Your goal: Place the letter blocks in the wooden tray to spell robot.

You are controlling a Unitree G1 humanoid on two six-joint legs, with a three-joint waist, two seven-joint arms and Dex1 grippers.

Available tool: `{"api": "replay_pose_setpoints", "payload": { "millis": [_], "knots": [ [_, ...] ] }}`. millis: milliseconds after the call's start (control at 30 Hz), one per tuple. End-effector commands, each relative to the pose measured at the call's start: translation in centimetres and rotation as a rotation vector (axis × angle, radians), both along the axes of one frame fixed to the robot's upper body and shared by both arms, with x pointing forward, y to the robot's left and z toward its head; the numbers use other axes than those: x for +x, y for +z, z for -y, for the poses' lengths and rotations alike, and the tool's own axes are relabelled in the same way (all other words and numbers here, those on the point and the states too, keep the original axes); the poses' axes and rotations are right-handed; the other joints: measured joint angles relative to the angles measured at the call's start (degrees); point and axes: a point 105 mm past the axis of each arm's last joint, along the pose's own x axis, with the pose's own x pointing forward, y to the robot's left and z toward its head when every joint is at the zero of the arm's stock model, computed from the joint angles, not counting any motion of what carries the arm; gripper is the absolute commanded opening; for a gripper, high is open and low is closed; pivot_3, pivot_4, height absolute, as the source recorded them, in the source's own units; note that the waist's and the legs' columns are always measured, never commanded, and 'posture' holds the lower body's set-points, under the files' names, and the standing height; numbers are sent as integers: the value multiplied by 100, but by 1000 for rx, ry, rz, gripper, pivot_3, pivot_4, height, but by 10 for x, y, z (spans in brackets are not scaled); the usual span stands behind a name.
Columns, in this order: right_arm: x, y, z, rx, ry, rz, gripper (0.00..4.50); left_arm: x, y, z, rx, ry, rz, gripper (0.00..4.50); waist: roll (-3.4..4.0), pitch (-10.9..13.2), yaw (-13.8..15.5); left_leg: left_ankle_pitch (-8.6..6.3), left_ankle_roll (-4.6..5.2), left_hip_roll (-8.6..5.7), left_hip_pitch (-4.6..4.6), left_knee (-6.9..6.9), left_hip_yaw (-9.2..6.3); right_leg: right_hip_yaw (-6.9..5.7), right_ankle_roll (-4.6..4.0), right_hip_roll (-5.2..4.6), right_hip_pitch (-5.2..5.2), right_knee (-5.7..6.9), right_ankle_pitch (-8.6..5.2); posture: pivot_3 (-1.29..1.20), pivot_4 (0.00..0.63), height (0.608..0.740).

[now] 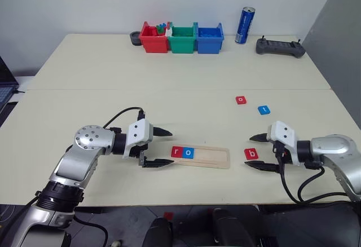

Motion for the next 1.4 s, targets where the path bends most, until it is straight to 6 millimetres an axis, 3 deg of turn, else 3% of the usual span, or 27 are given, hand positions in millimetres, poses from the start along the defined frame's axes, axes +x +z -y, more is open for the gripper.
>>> {"api": "replay_pose_setpoints", "payload": {
  "millis": [33,200,233,333,533,700,833,1133,1400],
  "knots": [
    [7,4,1,-41,54,41,4476,-2,6,1,4,-11,28,4500,0,0,2,0,0,0,0,0,0,0,-6,0,0,0,3,0,150,740],
    [9,-4,8,-100,80,-5,4476,-2,5,1,10,-16,31,4500,0,0,8,0,0,0,0,0,-2,-2,-7,0,0,0,4,0,150,740],
    [10,-5,9,-106,82,-11,4311,-2,5,0,11,-16,31,4500,0,0,8,0,0,0,0,0,-2,-1,-7,-1,0,0,4,0,150,740],
    [11,-4,9,-100,85,-24,3573,-3,2,-3,13,-16,30,4500,0,0,9,0,0,0,1,0,-1,-1,-8,-1,0,1,4,0,150,740],
    [13,0,5,-90,95,-11,1492,-6,-4,-13,31,-10,27,4500,0,0,9,0,0,0,3,0,-2,-2,-8,-1,1,2,5,0,150,740],
    [4,22,-8,-66,143,46,1467,-5,-7,-28,54,11,42,4500,2,1,3,0,0,1,5,0,-1,-1,-8,-1,1,3,5,0,150,740],
    [-7,37,-43,-9,176,71,1467,-8,-7,-32,59,-9,50,4500,1,0,8,0,-1,1,5,-1,-2,-1,-8,-1,1,5,5,0,150,740],
    [10,20,-97,2,82,68,1467,-6,-5,-32,36,-8,50,4500,1,0,6,1,-1,1,3,1,-5,-4,-8,0,1,5,5,0,150,740],
    [12,13,-112,-24,119,56,1467,-4,-10,-36,49,-4,56,4500,1,0,5,0,-1,1,3,0,-7,-8,-9,-1,0,5,5,0,150,740]
  ]
}}
